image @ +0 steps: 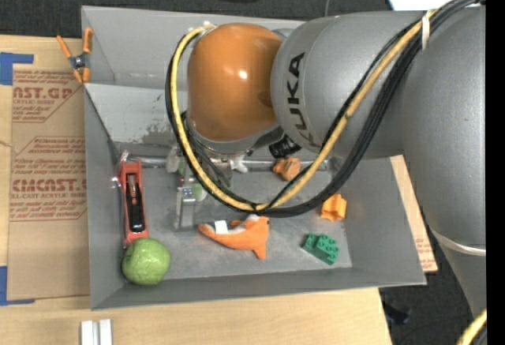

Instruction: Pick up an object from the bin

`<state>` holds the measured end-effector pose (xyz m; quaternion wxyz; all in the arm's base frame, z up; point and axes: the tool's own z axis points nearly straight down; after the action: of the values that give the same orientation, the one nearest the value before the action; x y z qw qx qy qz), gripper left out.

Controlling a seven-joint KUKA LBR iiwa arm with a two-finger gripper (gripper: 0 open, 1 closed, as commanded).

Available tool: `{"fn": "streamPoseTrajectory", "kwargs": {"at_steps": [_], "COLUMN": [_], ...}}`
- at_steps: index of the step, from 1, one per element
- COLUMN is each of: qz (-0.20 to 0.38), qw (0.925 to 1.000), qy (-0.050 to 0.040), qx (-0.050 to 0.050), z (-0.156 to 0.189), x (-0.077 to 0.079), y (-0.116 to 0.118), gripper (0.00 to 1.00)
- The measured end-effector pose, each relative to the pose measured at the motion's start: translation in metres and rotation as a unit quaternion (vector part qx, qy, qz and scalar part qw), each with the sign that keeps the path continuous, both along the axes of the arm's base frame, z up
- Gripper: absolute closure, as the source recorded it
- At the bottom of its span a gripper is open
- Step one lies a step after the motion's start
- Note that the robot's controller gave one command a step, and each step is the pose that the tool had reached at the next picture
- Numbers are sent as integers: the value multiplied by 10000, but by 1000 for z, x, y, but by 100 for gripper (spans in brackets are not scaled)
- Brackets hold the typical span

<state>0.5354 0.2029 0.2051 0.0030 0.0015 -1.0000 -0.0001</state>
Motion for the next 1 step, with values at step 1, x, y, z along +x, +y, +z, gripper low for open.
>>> {"fn": "streamPoseTrajectory", "kwargs": {"at_steps": [1], "qz": [-10], "qw": [10000], "qy": [-37], "qx": [7], "z": [4], "x": [2], "y": [-1], "gripper": [0]}}
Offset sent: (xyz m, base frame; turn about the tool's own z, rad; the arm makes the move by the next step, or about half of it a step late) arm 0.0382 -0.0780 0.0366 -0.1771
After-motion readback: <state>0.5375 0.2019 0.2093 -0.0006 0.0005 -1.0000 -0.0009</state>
